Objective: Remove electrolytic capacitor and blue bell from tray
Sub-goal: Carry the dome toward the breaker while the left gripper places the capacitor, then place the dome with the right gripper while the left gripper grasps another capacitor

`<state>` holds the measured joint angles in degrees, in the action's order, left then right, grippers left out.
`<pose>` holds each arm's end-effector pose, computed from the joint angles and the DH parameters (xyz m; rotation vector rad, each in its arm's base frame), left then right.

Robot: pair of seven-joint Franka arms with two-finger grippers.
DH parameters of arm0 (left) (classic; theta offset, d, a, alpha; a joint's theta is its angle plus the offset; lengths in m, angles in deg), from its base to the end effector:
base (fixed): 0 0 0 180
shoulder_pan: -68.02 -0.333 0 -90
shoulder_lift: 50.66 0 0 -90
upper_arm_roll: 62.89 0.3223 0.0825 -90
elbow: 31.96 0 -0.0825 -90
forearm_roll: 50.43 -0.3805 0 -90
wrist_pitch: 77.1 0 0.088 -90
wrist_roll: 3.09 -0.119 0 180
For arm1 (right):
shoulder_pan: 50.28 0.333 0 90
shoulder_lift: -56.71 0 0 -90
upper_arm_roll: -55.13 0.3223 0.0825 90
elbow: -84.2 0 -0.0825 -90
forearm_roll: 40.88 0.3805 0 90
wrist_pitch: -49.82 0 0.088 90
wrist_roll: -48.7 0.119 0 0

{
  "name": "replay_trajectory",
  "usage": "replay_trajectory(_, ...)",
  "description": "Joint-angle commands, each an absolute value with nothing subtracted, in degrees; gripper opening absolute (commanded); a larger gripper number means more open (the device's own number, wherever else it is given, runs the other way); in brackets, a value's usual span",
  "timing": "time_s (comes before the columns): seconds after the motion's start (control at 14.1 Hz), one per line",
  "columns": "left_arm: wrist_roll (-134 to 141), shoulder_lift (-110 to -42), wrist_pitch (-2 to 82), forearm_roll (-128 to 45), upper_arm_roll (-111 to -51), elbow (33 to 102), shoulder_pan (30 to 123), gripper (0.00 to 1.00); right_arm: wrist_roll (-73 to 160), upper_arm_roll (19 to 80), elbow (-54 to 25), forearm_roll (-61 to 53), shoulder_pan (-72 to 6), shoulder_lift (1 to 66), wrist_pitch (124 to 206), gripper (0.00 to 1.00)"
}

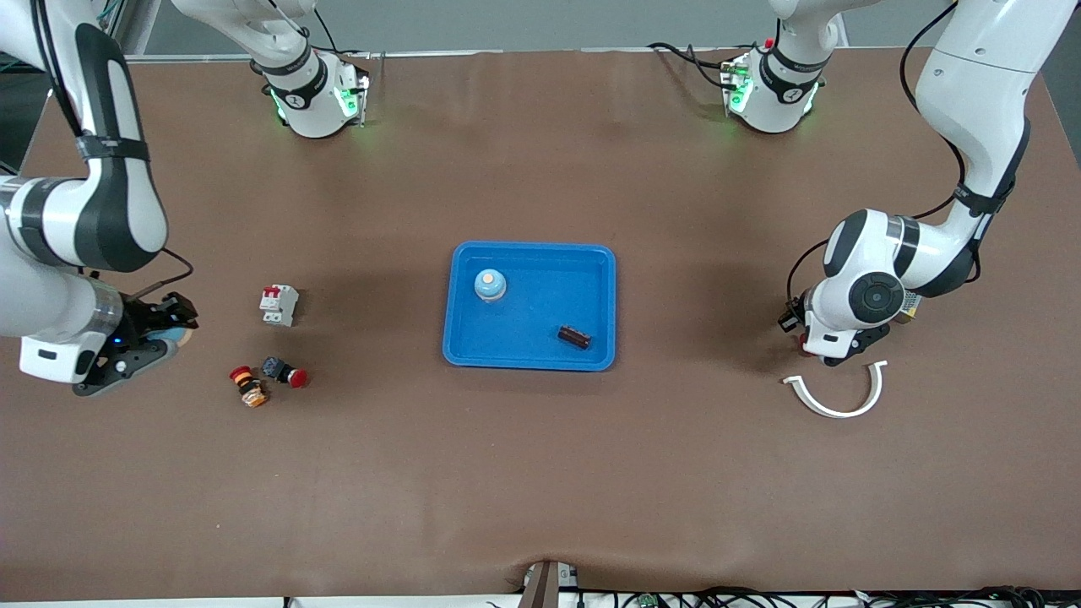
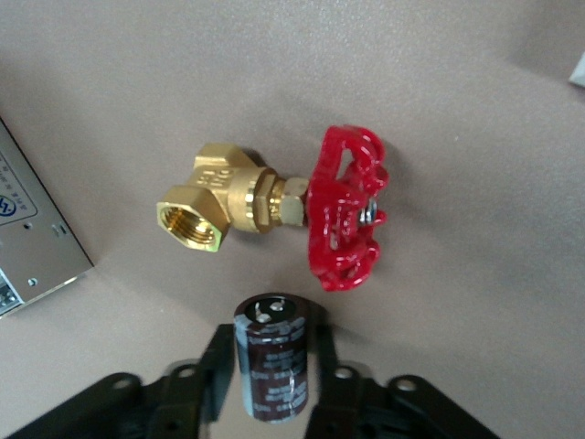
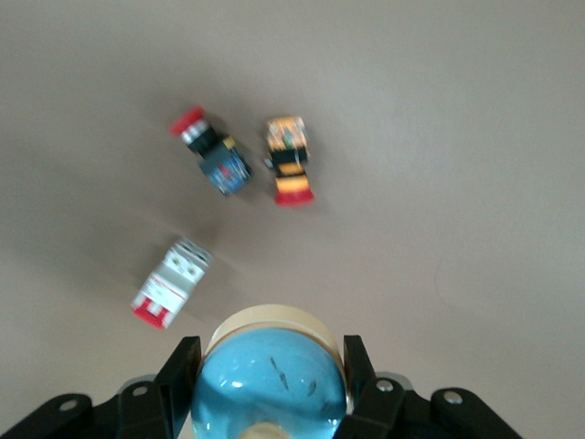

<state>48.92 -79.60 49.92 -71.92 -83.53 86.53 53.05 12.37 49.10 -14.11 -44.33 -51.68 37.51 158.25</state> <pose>0.5490 -0.0435 0.1731 -2.7965 -0.7877 0.3256 0.6224 -0.0811 0.3776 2.9949 0.8144 -0.2790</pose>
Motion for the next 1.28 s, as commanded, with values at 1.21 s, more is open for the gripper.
replay_trajectory(1.21,89.26,-85.19,39.97,-62.39,-92.51,65.61,69.95,1.0,10.38,50.56,-36.47,-44.75,-61.97,32.02,190.78,0.33)
